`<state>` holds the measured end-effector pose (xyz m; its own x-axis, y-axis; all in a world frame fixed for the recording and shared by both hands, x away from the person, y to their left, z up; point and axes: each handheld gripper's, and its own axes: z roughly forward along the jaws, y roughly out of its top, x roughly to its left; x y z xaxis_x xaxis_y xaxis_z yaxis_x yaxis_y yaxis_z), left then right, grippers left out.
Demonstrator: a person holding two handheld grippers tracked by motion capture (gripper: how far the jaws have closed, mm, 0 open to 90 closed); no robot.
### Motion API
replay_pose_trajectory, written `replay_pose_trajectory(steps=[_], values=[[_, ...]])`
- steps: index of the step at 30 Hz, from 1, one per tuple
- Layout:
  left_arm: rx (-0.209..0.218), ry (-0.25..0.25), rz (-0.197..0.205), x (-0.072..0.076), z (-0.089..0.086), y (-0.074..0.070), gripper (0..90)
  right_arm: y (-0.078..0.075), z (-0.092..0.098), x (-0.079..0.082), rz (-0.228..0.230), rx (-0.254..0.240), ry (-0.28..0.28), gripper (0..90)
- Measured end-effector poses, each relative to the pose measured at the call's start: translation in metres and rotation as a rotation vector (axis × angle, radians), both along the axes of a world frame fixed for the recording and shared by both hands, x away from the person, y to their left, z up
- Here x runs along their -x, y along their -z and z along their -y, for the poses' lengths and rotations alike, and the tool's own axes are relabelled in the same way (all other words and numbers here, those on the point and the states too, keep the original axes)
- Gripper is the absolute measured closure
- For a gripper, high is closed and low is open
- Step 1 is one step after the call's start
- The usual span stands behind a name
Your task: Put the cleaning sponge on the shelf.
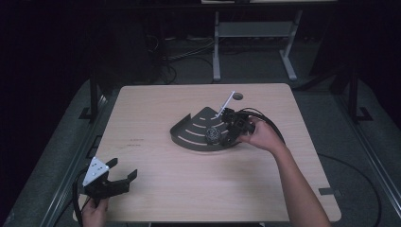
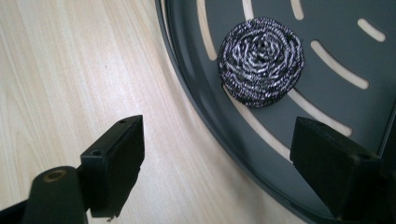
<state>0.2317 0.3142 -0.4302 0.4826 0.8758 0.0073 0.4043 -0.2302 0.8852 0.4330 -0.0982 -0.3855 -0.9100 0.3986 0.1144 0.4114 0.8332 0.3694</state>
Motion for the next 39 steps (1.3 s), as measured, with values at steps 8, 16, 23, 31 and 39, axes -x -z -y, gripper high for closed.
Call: replay_pose_trajectory(steps=[8,16,23,31,39], values=[[-0.001,0.002,0.002,0.0,0.0,0.0,13.3,0.001,0.005,0.009,0.003,0.005,-0.004,17.2],[0.007,0.001,0.0,0.0,0.0,0.0,13.3,0.002,0.012,0.018,0.012,-0.006,0.002,17.4],[0.002,0.002,-0.001,0.0,0.001,0.0,13.3,0.002,0.015,0.029,0.018,-0.011,-0.003,17.1],[-0.003,0.004,0.0,0.0,0.002,0.0,13.2,0.008,0.02,0.037,0.013,-0.01,0.003,17.0],[-0.005,0.005,0.0,0.0,0.003,0.0,13.3,0.015,0.027,0.047,0.007,-0.004,0.011,16.9]])
